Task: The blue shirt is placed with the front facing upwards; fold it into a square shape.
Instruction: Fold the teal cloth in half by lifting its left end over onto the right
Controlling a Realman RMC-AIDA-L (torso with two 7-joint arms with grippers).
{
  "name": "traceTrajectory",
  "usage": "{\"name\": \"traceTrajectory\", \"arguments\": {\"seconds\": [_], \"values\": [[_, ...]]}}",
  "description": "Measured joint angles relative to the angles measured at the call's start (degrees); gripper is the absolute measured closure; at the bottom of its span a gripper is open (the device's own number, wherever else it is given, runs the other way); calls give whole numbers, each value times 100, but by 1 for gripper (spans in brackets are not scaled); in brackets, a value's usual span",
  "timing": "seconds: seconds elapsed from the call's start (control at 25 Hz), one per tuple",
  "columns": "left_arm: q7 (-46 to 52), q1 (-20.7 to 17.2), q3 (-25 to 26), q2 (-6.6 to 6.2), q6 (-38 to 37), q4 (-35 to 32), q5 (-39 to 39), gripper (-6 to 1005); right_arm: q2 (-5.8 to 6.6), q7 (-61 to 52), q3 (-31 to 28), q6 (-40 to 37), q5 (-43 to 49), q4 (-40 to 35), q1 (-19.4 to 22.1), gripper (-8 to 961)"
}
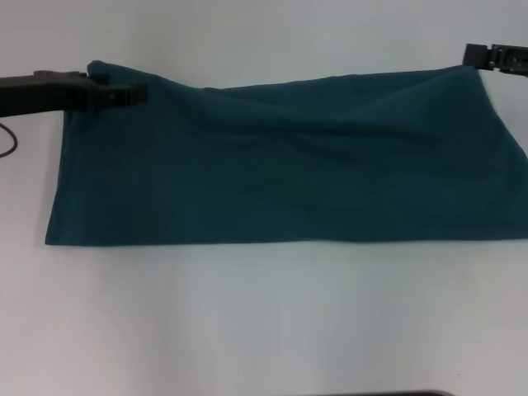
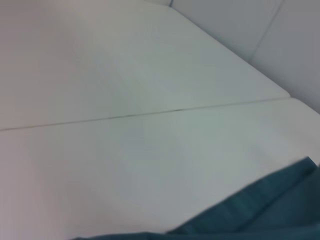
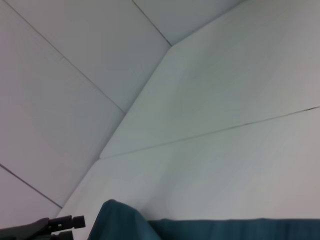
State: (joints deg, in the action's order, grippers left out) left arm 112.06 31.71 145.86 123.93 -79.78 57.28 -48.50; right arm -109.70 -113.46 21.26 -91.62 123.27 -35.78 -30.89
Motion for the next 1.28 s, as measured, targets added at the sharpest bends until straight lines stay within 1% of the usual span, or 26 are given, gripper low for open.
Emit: {"name": "traceTrajectory", "arguments": {"seconds": [0.12,0.28,0.52,0.64,0.76,0.92,1.12,1.28], "values": [[-32,55,-75,-1,347,-232,-70,202,-64,0,8,144,-20,47,-70,436],[-42,115,-226,0,736,-431,-89,197,-75,-28,226,230,23,197,-148,497],[-48,183,-637,0,1312,-775,-91,199,-78,-88,949,325,31,421,-234,739],[-49,200,-771,4,1488,-826,-91,199,-84,-122,1173,323,31,462,-256,801],[-48,237,-842,8,1717,-945,-91,200,-130,-152,1307,450,31,548,-293,864],[-49,286,-1000,9,2131,-1160,-88,201,-288,-133,1593,957,30,601,-333,947],[-49,325,-1184,8,2581,-1348,-88,202,-542,-63,1927,1510,30,560,-395,943],[-45,372,-1214,8,2750,-1458,-88,202,-681,-6,2047,1952,30,581,-474,940]]}}
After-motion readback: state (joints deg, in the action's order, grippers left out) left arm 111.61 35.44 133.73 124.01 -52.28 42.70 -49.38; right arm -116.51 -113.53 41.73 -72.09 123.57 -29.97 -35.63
